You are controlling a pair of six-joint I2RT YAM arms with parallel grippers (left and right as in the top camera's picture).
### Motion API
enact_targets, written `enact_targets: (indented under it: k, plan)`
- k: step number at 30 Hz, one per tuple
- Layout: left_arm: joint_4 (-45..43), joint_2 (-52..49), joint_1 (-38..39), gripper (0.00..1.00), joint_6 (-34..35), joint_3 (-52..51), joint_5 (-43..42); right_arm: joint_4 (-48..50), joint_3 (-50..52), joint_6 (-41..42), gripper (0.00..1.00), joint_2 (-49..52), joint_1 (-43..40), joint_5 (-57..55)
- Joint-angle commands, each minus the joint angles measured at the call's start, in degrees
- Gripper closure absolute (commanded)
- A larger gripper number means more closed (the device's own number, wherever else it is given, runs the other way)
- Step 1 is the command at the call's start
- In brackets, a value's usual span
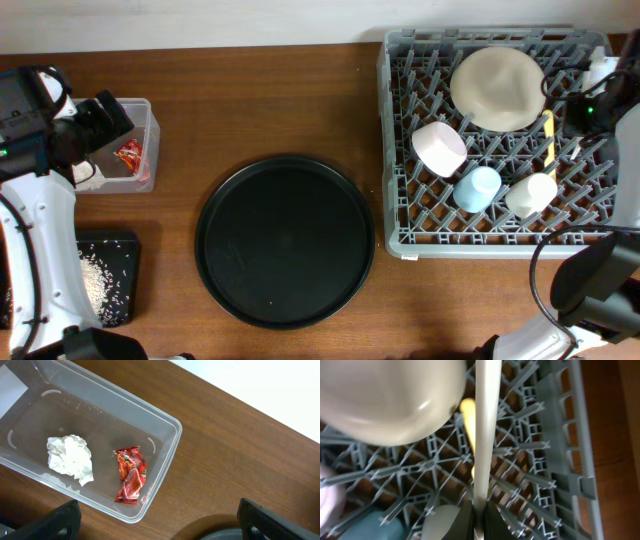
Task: Sort waste into correct bins and load items into the dishwasher rack
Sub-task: 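Carry the white fork to the rack beside the knife and lower it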
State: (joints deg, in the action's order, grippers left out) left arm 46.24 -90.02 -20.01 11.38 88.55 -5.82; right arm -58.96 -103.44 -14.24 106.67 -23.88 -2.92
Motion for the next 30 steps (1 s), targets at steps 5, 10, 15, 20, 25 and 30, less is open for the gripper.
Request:
enact_targets:
  k: [5, 10, 15, 20, 25, 30]
  plan:
    - [-0.07, -0.07, -0.13, 0.00, 0.09, 0.22, -0.42, 1.60, 0.26, -0.55, 0.96, 9.44, -1.29, -2.03]
    - [-0.07, -0.07, -0.13, 0.01, 0.09, 0.22, -0.39, 2.25, 0.26, -0.48, 0.96, 12.46, -1.27, -4.87]
    - [-0.07, -0.07, -0.13, 0.01, 0.09, 0.22, -0.42, 1.64, -0.81, 0.37, 0.37, 12.41, -1.27, 0.61]
    - [-0.07, -0.07, -0.13, 0.01, 0.09, 0.22, -0.42, -6.16, -10.51, 5.44, 0.30, 9.25, -1.27, 2.86]
    - [-0.07, -0.07, -0.13, 0.01, 0.09, 0.22, -0.39, -14.34, -18.14, 12.22, 0.02, 2.51, -1.22, 30.16]
    - [-0.07, -0.07, -0.13, 0.01, 0.09, 0.22, -0.42, -14.34, -17.97, 12.20, 0.02, 2.67, -1.27, 30.75]
